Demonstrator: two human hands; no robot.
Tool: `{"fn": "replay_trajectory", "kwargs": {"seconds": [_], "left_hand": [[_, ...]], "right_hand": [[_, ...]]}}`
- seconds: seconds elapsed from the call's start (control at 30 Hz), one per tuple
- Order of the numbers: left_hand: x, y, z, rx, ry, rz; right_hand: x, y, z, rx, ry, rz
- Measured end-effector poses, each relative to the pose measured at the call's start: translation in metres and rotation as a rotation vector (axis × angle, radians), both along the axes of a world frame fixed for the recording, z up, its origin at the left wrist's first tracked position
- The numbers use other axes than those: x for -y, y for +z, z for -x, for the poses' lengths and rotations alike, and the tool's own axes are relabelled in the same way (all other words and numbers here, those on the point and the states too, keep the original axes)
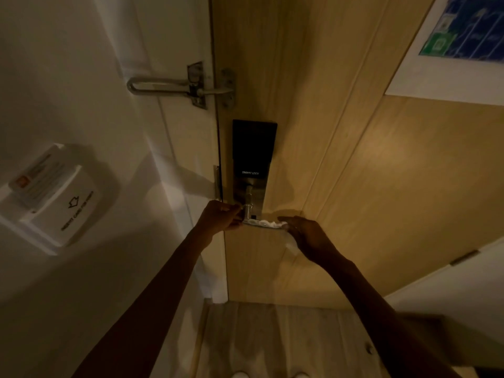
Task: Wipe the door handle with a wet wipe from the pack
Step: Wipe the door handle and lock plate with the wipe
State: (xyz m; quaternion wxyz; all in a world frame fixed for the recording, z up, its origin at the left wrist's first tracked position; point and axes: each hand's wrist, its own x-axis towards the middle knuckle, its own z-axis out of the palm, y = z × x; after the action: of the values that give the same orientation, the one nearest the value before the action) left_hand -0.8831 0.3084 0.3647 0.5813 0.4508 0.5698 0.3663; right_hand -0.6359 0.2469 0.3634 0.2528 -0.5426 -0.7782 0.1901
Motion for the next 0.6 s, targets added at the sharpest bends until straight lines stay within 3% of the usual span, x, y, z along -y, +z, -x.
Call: {"fn": "replay_trajectory", "kwargs": {"seconds": [0.37,0.6], "left_hand": [[0.001,0.000,-0.004,0.002,0.020,0.031],[0.001,0.000,-0.005,0.014,0.031,0.048]], "right_hand": [[0.011,-0.007,0.008,-0.120,-0.056,-0.033],[0.004,-0.003,0.011,-0.484,-0.205,0.190]]}}
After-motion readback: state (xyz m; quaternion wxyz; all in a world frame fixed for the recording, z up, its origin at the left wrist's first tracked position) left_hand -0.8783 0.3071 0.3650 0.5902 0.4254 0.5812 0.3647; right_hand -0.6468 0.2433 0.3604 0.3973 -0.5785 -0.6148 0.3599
